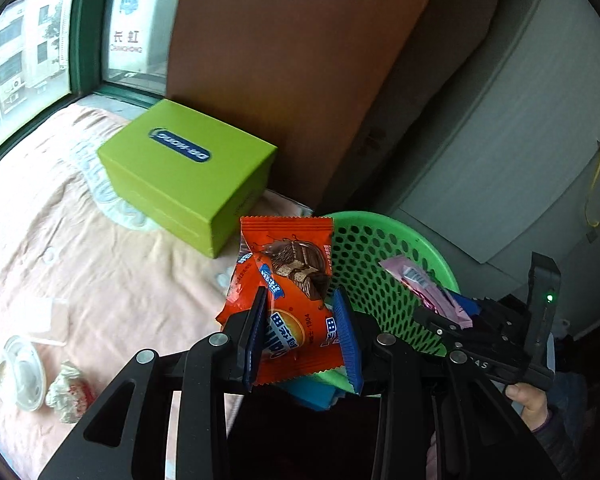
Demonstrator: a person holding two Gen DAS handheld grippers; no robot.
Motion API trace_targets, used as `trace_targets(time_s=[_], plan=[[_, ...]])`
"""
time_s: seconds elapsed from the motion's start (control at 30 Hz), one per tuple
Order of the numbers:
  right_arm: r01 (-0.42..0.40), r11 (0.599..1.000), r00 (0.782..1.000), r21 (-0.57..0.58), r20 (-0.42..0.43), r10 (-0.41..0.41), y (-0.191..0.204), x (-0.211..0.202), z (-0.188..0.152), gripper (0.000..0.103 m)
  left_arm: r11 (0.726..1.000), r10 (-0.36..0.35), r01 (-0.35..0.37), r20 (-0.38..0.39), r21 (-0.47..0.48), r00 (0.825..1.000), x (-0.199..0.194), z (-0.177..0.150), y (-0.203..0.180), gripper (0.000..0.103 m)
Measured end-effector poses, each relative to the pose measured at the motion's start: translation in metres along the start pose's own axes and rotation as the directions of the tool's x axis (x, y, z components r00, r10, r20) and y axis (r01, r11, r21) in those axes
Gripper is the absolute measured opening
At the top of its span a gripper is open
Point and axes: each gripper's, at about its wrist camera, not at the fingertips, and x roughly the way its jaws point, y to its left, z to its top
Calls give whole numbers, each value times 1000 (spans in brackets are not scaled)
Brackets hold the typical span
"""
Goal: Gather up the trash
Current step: 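Carry both wrappers to the green basket and open both tools over it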
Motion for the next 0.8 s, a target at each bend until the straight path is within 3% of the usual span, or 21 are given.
trace_targets(time_s=[0.13,0.8], plan=[[2,1000,1000,25,5,-2,-10,-2,1,81,1000,-9,9,-19,17,1000,13,1,-12,32],[-29,997,996,71,88,23,-29,-45,-9,81,997,-56,62,-120,47,991,77,-9,-58,33]])
